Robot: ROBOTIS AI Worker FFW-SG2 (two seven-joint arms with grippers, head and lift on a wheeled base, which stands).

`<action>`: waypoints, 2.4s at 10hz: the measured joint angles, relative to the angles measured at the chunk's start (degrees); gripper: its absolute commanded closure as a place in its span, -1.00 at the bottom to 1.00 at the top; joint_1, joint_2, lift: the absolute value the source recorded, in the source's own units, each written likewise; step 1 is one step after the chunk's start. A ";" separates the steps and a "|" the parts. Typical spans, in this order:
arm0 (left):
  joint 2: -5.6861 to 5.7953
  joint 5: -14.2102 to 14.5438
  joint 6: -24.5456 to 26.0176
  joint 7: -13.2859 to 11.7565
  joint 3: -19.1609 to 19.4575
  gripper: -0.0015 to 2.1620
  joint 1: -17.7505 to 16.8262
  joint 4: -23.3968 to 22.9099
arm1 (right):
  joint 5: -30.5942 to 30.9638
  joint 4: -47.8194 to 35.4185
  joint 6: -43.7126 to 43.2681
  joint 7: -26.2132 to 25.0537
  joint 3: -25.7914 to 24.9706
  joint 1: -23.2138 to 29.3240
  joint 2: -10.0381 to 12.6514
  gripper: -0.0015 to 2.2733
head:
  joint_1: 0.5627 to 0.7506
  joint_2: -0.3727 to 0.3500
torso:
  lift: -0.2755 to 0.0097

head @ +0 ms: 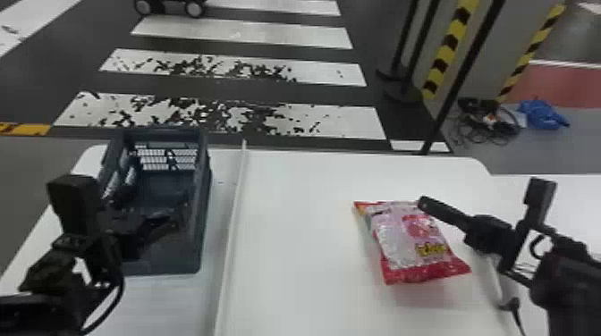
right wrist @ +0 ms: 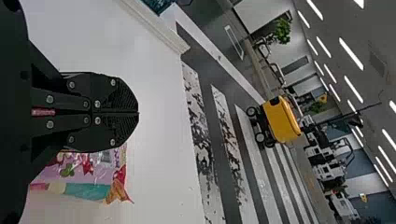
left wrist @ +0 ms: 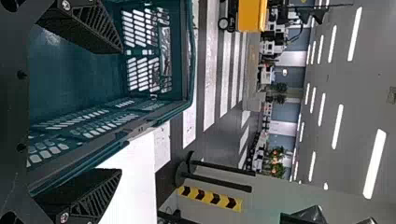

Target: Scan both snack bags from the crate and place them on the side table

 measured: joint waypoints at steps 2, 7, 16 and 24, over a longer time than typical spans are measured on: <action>-0.12 -0.03 0.00 -0.07 -0.28 -0.92 -0.50 0.57 | 0.18 0.23 -1.39 0.08 -1.53 1.27 -0.33 0.94 | 0.41 -0.41 | 0.24; -0.31 -0.06 0.00 -0.26 -0.30 -0.92 -0.49 0.72 | -0.07 3.36 -5.58 0.08 -2.28 4.73 -0.35 0.94 | 0.41 -0.44 | 0.24; -0.23 0.09 0.00 -0.27 -0.32 -0.92 -0.50 0.71 | -1.37 3.51 -7.91 -0.15 -3.35 8.43 0.84 0.94 | 0.41 -0.45 | 0.24; -0.09 0.19 0.00 -0.27 -0.67 -0.92 -0.50 0.55 | -4.43 -7.64 -0.74 -0.74 -4.76 11.59 2.30 0.94 | 0.41 -0.47 | 0.24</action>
